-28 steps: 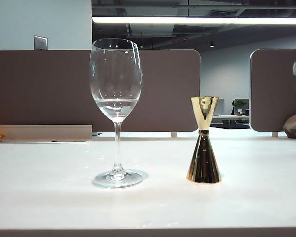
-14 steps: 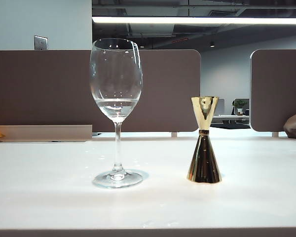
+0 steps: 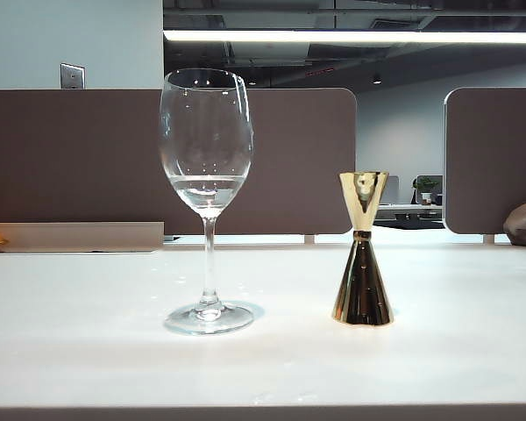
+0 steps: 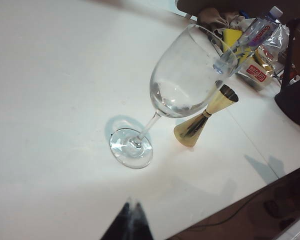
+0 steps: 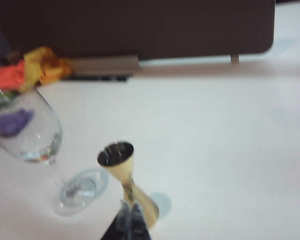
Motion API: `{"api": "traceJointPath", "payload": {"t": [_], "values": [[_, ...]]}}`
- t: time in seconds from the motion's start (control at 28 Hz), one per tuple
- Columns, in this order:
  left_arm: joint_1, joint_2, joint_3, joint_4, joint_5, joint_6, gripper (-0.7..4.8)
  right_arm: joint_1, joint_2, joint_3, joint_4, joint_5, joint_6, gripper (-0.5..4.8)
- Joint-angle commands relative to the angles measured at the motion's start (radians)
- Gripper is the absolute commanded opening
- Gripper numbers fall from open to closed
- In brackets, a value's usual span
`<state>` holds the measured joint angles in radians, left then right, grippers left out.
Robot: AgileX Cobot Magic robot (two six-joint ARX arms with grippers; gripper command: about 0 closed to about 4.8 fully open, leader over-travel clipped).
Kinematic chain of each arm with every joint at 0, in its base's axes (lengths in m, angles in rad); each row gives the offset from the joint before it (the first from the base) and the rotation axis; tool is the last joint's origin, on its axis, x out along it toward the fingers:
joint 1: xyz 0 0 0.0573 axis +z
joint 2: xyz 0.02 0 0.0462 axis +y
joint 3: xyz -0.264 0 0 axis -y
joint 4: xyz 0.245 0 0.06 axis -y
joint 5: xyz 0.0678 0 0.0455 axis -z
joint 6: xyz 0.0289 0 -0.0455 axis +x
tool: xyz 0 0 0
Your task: Pick up the jigger and pour the water inside into the glass.
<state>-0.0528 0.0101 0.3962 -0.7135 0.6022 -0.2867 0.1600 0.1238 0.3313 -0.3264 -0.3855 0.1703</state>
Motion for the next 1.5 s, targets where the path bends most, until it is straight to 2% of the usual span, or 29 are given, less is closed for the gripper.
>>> {"api": "traceJointPath", "payload": {"t": [0.04, 0.18, 0.29, 0.46, 0.71, 0.96, 1.14, 1.29, 1.5], "values": [[0.001, 0.000, 0.003, 0.019, 0.003, -0.001, -0.02, 0.000, 0.073, 0.122, -0.111, 0.003, -0.090, -0.10], [0.001, 0.000, 0.003, 0.019, 0.003, -0.001, -0.02, 0.000, 0.209, 0.262, -0.237, 0.002, -0.229, -0.09], [0.001, 0.000, 0.003, 0.019, 0.003, -0.001, -0.03, 0.016, 0.319, 0.328, -0.298, 0.002, -0.281, -0.09], [0.001, -0.001, 0.003, 0.019, 0.003, -0.001, -0.02, 0.071, 0.473, 0.340, -0.224, 0.020, -0.283, -0.09], [0.001, -0.001, 0.003, 0.019, 0.003, -0.001, -0.03, 0.074, 0.739, 0.335, -0.171, -0.002, -0.283, -0.09], [0.001, -0.001, 0.003, 0.019, 0.003, -0.001, -0.02, 0.073, 0.792, 0.270, -0.007, -0.017, -0.274, -0.09], [0.001, -0.001, 0.003, 0.019, 0.003, -0.001, -0.02, 0.073, 0.794, 0.264, 0.002, -0.029, -0.274, 0.00], [0.001, -0.001, 0.003, 0.019, 0.003, -0.001, -0.02, 0.073, 0.794, 0.265, 0.002, -0.095, -0.245, 0.00], [0.001, -0.001, 0.003, 0.019, 0.003, -0.001, -0.02, 0.074, 0.793, 0.248, -0.032, -0.008, -0.278, 0.00]]}}
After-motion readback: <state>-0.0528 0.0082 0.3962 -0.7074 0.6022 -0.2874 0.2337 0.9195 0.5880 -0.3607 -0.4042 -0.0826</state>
